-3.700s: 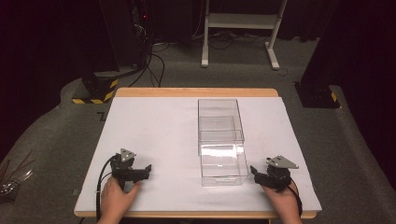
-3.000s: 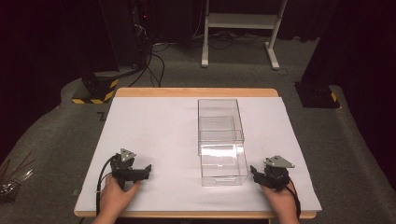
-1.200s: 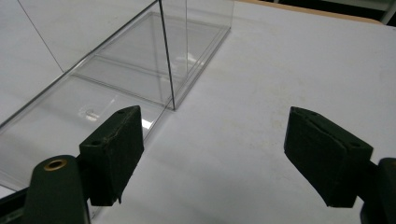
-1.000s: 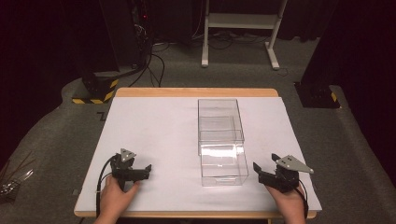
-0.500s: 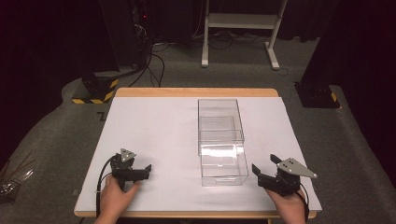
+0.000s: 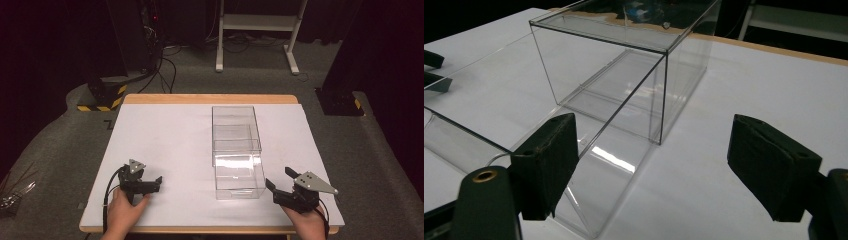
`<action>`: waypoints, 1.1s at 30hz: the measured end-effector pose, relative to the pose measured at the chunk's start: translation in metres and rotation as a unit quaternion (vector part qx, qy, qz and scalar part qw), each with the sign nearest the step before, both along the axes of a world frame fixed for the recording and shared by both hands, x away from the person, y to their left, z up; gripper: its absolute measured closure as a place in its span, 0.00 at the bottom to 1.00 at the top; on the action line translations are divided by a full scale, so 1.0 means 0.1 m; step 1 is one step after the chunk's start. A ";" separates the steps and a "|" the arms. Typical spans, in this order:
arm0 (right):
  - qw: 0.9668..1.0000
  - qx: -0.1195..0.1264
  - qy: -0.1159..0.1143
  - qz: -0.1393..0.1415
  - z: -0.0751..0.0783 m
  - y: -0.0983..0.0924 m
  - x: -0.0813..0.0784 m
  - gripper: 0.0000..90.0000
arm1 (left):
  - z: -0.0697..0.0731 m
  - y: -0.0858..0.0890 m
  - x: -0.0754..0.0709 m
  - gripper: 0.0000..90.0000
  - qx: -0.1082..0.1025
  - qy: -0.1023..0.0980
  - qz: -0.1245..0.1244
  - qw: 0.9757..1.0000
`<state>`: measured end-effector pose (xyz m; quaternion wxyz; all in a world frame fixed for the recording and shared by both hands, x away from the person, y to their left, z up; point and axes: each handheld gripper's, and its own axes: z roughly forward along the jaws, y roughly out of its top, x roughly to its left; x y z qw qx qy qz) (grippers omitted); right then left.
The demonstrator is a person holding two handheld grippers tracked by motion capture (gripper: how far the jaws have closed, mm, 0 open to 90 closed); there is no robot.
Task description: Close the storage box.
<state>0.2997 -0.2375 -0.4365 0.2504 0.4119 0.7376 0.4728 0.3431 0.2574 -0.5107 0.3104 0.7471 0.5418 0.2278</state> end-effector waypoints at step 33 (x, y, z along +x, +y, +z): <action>0.998 -0.008 0.015 0.061 -0.12 0.18 -0.05 0.23 | 0.00 0.00 0.00 0.01 0.000 0.000 0.000 1.000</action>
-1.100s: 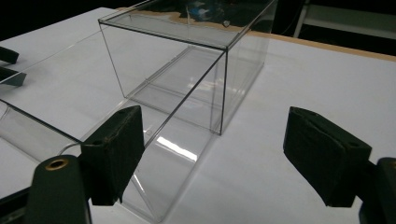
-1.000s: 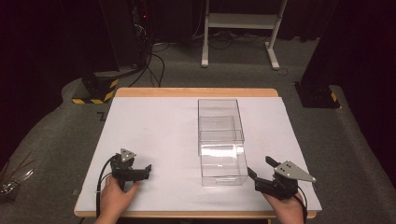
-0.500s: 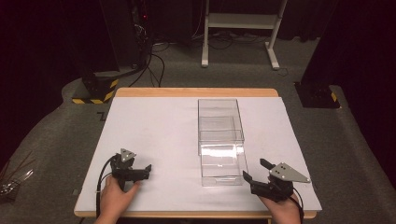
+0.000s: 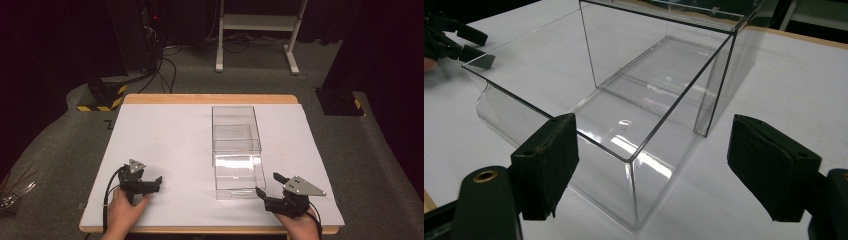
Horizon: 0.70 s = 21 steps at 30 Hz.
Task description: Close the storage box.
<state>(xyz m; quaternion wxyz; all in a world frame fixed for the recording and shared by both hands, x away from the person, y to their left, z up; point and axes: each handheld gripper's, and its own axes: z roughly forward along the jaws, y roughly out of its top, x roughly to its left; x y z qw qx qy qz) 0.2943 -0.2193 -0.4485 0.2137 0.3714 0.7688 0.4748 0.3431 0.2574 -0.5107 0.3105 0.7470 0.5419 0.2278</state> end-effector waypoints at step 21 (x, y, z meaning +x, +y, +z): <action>1.000 0.004 0.001 -0.011 -0.03 0.04 0.06 0.23 | 0.00 0.00 0.00 0.01 0.000 0.000 0.000 1.000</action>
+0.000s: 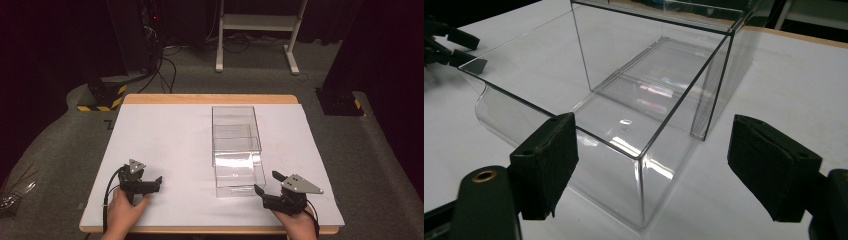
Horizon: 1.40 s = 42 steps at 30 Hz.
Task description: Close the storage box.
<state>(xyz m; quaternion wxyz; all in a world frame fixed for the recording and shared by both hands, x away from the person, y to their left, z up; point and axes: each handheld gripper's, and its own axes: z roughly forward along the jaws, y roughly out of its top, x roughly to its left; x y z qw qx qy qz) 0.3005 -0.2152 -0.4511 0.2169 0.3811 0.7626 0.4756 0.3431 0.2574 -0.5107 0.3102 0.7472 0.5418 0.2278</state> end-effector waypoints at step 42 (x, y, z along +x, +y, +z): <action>0.999 -0.023 0.012 -0.031 -0.18 0.13 0.22 0.18 | 0.00 0.00 0.00 0.01 0.001 0.001 -0.001 1.000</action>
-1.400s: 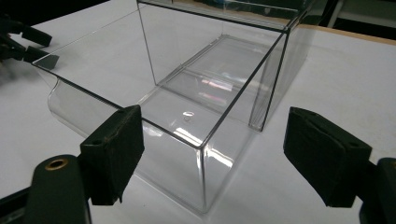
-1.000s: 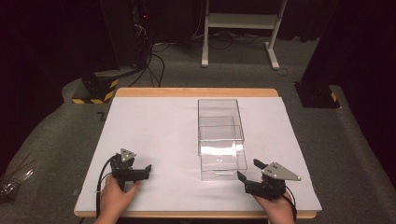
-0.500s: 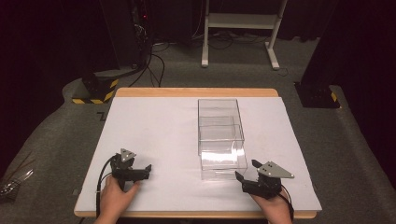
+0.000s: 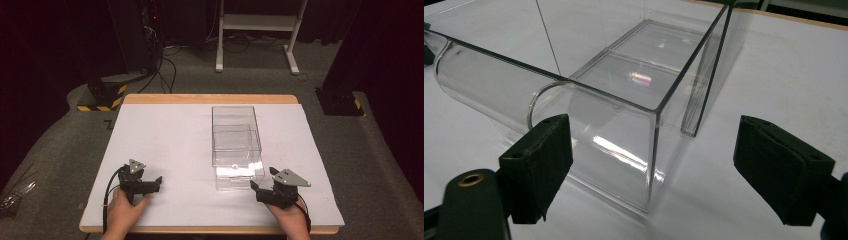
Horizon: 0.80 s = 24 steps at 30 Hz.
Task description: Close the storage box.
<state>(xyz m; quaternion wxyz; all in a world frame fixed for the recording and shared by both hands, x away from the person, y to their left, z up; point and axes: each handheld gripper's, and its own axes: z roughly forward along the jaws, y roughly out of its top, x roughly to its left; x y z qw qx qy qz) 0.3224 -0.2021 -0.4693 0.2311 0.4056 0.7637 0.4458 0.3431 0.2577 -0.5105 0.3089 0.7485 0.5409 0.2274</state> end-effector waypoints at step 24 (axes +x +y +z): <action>1.000 -0.010 0.011 -0.002 -0.04 0.15 0.18 0.16 | 0.00 0.00 0.00 0.01 0.000 0.000 0.000 1.000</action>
